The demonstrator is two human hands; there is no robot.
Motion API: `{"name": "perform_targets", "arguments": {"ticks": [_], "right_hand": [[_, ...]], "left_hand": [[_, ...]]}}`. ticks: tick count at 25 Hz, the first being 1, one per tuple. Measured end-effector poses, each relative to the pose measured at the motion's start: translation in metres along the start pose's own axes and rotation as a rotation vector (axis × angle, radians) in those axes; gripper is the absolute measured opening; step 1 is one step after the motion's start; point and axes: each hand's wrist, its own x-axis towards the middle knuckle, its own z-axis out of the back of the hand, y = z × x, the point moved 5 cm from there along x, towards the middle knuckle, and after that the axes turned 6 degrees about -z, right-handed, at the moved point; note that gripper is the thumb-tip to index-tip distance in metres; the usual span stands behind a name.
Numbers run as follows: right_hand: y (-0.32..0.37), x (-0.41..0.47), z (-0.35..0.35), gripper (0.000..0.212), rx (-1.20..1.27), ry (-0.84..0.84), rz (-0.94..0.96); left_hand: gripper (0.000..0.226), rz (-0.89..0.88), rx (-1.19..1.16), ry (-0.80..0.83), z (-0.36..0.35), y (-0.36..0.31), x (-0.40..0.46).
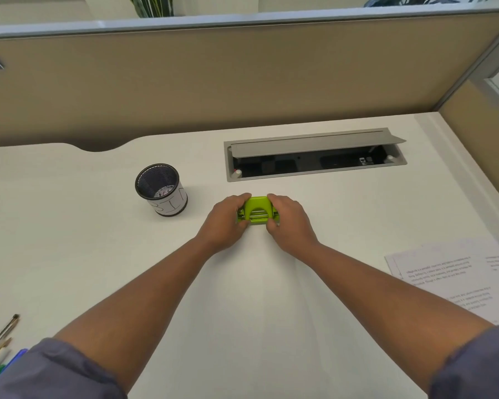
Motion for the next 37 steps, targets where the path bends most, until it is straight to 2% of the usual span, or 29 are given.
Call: {"name": "perform_targets", "arguments": {"ticks": [9, 12, 15, 18, 22, 27, 32, 37], "right_hand": [[-0.013, 0.002, -0.015, 0.064, 0.035, 0.079, -0.033], [-0.026, -0.019, -0.001, 0.065, 0.057, 0.055, -0.072], [-0.057, -0.06, 0.026, 0.06, 0.078, 0.007, -0.162], [-0.106, -0.117, 0.063, 0.058, 0.049, -0.069, -0.303], [-0.184, -0.186, 0.111, 0.062, -0.115, -0.105, -0.54], [-0.273, -0.238, 0.17, 0.075, -0.186, -0.152, -0.846], [-0.346, -0.268, 0.219, 0.092, -0.172, -0.187, -1.009], [-0.364, -0.271, 0.213, 0.097, -0.148, -0.044, -0.932]], "left_hand": [[0.069, -0.005, 0.017, -0.02, -0.008, 0.015, 0.003], [0.083, -0.029, 0.056, -0.096, -0.011, 0.006, -0.01], [0.083, -0.058, 0.073, -0.164, -0.03, -0.023, -0.034], [0.078, -0.157, 0.073, -0.022, -0.076, -0.071, -0.055], [0.073, -0.29, 0.054, 0.207, -0.143, -0.137, -0.077], [0.081, -0.409, 0.202, 0.492, -0.22, -0.199, -0.108], [0.086, -0.432, 0.353, 0.546, -0.263, -0.239, -0.117], [0.082, -0.417, 0.472, 0.519, -0.273, -0.247, -0.122]]}}
